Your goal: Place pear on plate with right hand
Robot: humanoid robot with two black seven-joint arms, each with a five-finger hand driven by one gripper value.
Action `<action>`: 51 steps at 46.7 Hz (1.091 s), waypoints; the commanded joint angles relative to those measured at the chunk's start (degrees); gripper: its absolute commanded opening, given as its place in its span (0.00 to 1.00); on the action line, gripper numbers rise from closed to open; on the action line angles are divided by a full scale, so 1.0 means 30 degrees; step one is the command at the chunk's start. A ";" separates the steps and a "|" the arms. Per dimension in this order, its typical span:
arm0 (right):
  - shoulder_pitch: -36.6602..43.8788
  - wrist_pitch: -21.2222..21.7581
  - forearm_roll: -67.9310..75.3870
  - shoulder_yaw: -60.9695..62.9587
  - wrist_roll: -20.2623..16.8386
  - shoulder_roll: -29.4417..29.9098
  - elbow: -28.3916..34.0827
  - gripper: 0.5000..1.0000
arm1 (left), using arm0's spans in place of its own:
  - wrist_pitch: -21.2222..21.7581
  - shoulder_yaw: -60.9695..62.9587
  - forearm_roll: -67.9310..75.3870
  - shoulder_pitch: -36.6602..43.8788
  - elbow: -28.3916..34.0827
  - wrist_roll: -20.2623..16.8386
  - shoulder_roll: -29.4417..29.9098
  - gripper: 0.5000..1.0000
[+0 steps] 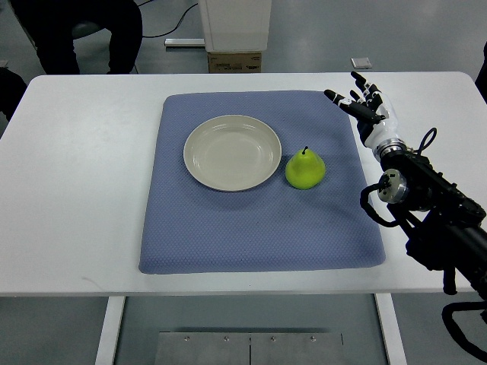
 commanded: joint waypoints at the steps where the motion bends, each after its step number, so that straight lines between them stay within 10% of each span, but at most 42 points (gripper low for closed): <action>1: 0.0001 0.0004 0.0000 0.0001 -0.0001 0.0000 -0.0003 1.00 | 0.0000 0.0000 0.0000 0.0000 0.0000 0.0002 0.0000 1.00; 51: 0.0119 0.0004 0.0000 -0.0028 -0.0001 -0.0322 -0.0003 1.00 | 0.0000 0.0000 0.0000 -0.0029 0.0000 -0.0027 0.0000 1.00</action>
